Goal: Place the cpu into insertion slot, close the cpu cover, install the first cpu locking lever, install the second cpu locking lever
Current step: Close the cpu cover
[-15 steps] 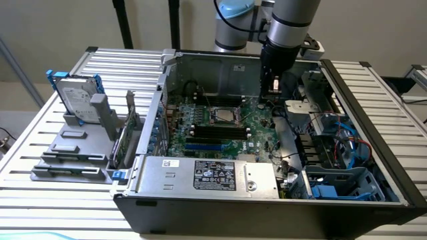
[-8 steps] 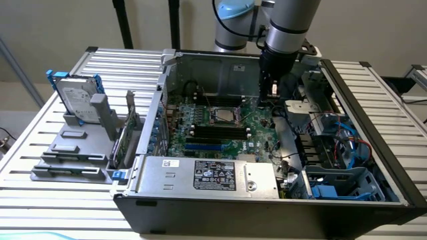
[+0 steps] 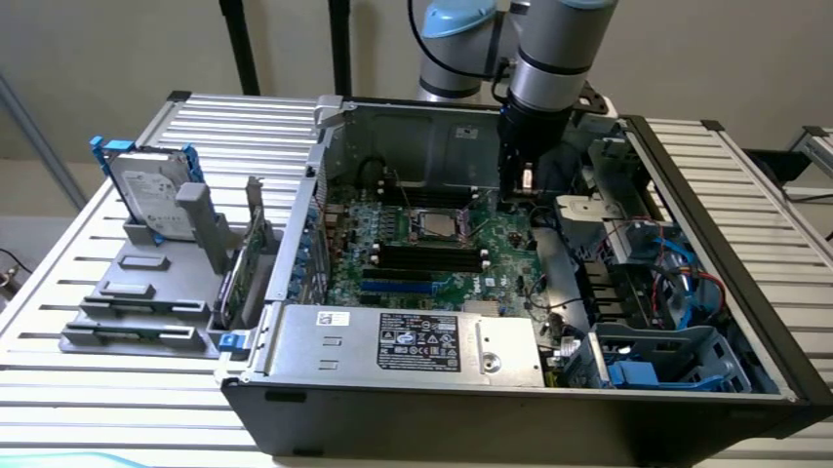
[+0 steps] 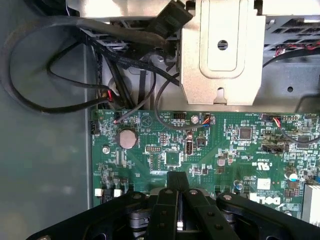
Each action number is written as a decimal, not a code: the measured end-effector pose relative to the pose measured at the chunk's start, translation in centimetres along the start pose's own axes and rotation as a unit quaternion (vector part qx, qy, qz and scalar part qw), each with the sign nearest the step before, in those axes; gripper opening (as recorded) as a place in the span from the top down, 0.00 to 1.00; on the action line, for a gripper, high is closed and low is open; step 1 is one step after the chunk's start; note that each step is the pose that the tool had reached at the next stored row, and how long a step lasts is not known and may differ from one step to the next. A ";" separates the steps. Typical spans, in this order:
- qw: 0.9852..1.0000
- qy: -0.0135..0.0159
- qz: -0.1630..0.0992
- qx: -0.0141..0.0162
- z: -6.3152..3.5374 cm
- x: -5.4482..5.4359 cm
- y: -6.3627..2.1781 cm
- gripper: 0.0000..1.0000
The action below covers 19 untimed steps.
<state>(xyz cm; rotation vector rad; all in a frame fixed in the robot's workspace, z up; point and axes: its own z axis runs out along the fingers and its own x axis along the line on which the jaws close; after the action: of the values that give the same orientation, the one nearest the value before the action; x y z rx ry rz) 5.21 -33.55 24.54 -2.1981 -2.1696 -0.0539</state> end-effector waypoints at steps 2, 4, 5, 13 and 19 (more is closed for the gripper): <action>1.000 0.000 -0.002 0.004 -0.15 0.0 -0.10 0.89; 1.000 0.000 -0.005 0.007 -0.26 0.0 -0.25 0.89; 1.000 0.000 -0.006 0.008 -0.31 0.0 -0.34 0.89; 1.000 0.000 -0.008 0.020 -0.59 0.0 -1.71 0.89; 1.000 0.000 -0.008 0.025 -0.57 0.0 -3.40 0.89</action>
<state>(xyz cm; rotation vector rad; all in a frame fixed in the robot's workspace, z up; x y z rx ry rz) 1.82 -33.53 25.16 -2.1555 -2.1639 -0.0001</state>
